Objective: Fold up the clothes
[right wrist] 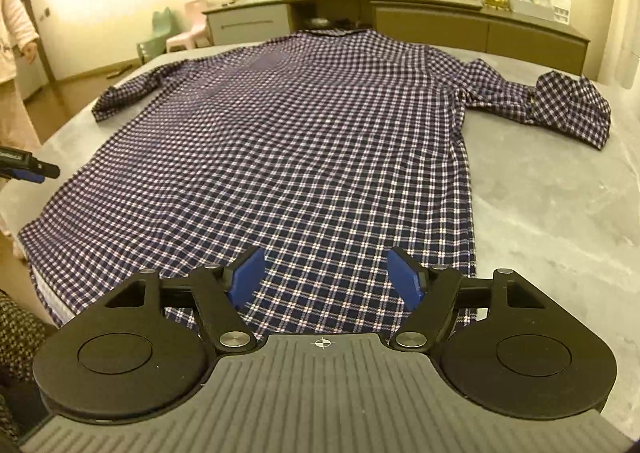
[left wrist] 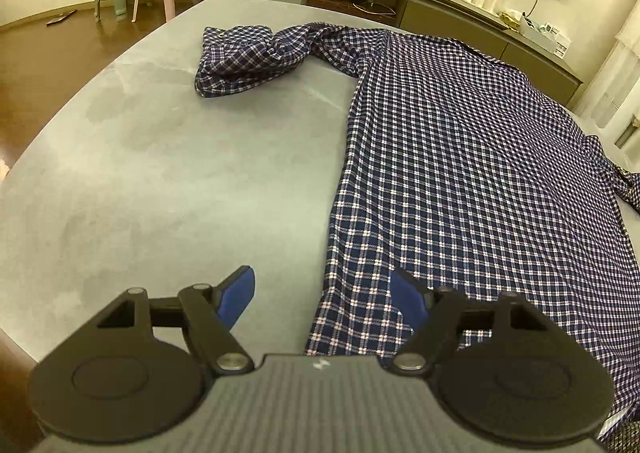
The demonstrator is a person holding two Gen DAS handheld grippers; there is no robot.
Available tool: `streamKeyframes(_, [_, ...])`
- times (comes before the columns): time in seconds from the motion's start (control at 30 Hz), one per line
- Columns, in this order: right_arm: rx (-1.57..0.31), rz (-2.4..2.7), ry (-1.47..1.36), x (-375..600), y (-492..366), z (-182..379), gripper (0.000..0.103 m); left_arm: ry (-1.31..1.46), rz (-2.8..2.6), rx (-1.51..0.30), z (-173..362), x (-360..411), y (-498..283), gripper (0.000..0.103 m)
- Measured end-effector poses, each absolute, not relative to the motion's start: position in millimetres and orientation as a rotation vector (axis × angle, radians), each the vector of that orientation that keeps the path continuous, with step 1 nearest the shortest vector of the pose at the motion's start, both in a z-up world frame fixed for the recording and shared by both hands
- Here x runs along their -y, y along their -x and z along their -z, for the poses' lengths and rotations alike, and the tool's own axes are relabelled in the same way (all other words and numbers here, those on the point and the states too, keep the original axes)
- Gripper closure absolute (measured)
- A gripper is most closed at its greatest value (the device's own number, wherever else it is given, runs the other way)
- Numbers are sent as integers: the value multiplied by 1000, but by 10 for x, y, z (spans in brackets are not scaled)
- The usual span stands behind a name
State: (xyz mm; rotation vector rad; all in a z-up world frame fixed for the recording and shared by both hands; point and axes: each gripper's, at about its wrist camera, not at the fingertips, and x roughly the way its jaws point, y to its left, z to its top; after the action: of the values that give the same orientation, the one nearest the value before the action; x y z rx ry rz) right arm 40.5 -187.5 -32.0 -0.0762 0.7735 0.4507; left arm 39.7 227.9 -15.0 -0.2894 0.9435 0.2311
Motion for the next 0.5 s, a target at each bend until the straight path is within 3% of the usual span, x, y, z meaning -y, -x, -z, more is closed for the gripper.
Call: streamKeyframes(0.5, [-760, -430, 104, 1881, -377, 329, 27, 251, -211, -947, 208, -2096, -498, 27])
